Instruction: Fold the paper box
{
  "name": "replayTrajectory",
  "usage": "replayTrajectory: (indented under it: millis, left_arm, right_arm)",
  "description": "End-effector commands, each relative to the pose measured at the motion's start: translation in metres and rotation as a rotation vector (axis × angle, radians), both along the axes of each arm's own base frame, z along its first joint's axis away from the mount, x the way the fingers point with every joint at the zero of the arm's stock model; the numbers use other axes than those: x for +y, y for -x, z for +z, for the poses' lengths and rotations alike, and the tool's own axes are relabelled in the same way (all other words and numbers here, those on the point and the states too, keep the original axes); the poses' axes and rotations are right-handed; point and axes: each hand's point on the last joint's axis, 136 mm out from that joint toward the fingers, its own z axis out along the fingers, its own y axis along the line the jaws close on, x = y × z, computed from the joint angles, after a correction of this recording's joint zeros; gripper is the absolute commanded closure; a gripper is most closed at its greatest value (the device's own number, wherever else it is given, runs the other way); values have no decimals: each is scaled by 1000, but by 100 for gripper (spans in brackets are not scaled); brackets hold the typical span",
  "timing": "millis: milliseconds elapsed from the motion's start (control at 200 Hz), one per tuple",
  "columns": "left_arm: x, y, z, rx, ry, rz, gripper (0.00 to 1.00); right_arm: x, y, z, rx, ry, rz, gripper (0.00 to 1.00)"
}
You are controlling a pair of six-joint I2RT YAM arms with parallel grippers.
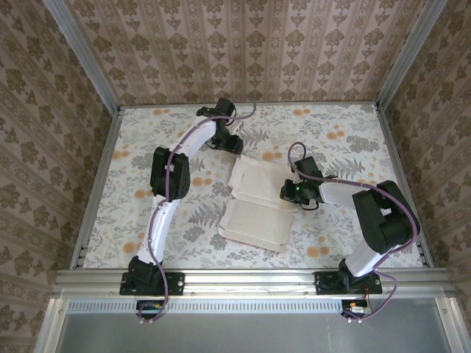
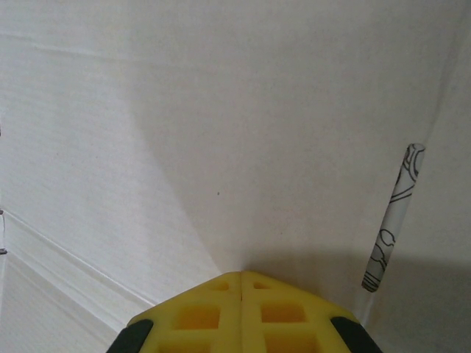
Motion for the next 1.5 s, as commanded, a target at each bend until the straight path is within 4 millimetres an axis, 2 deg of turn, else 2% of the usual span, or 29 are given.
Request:
replayTrajectory:
  millis: [0,530,920,1225,1495]
  left_arm:
    - [6,6,-13,48,-32,16,51]
    - [-22,22,-8,111,98,-97,50]
    - [-41,31,-7,110,115,-159,50]
    - [-39,39,-22,129,51,-159,50]
    - [-30,43,-39,133,-75,-151,52]
  right_arm:
    - [-9,18,-24,95,52,5,99]
    - [-8,19,-27,103,52,10,99]
    - [-8,21,-30,109,48,10,99]
    - [-8,21,-30,108,47,10,99]
    - [-8,20,-29,109,44,9,99]
